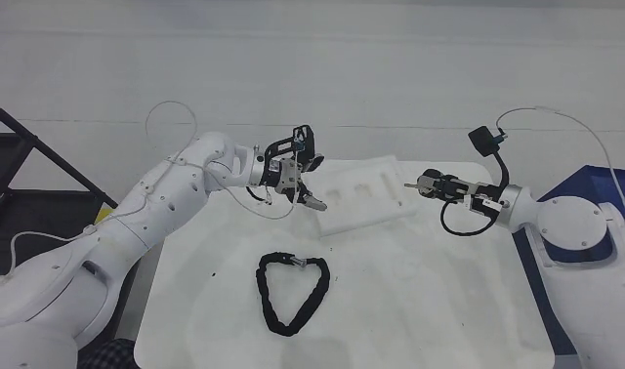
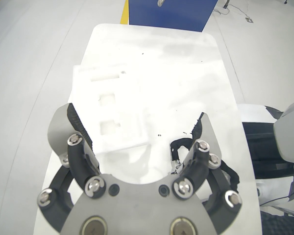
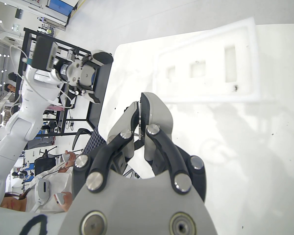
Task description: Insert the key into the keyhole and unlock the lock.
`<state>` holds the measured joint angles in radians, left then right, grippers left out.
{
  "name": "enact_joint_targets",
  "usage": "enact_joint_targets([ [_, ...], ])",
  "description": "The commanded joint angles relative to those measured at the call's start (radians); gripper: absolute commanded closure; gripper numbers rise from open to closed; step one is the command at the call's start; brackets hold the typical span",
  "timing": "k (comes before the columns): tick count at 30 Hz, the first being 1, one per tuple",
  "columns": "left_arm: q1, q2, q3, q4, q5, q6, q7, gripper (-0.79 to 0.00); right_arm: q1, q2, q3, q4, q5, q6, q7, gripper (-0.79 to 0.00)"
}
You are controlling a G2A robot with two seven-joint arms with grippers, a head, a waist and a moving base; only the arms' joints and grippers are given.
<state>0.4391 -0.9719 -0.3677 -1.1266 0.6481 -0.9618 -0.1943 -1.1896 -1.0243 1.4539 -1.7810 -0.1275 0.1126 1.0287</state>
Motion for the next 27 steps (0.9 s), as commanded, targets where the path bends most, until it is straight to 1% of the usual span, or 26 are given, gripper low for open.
enact_joint_targets([
  [1,0.033,-0.007,0.004,0.011,0.098,-0.012,0.072,-0.785,0.0,0.0,0.0,0.0,0.0,0.0,0.0,0.0],
  [4,0.06,-0.021,0.015,0.033,0.216,-0.05,0.157,-0.785,0.0,0.0,0.0,0.0,0.0,0.0,0.0,0.0],
  [7,0.077,-0.031,0.045,0.048,0.311,-0.05,0.257,-0.785,0.0,0.0,0.0,0.0,0.0,0.0,0.0,0.0],
  [10,0.079,-0.034,0.103,0.075,0.386,-0.05,0.357,-0.785,0.0,0.0,0.0,0.0,0.0,0.0,0.0,0.0],
  [13,0.064,-0.032,0.184,0.099,0.428,-0.05,0.487,-0.785,0.0,0.0,0.0,0.0,0.0,0.0,0.0,0.0],
  [14,0.063,-0.031,0.198,0.105,0.442,-0.05,0.527,-0.785,0.0,0.0,0.0,0.0,0.0,0.0,0.0,0.0],
  [19,0.088,-0.023,0.198,0.125,0.589,-0.05,0.609,-0.785,0.0,0.0,0.0,0.0,0.0,0.0,0.0,0.0],
  [27,0.101,-0.014,0.198,0.185,0.756,-0.05,0.745,-0.785,0.0,0.0,0.0,0.0,0.0,0.0,0.0,0.0],
])
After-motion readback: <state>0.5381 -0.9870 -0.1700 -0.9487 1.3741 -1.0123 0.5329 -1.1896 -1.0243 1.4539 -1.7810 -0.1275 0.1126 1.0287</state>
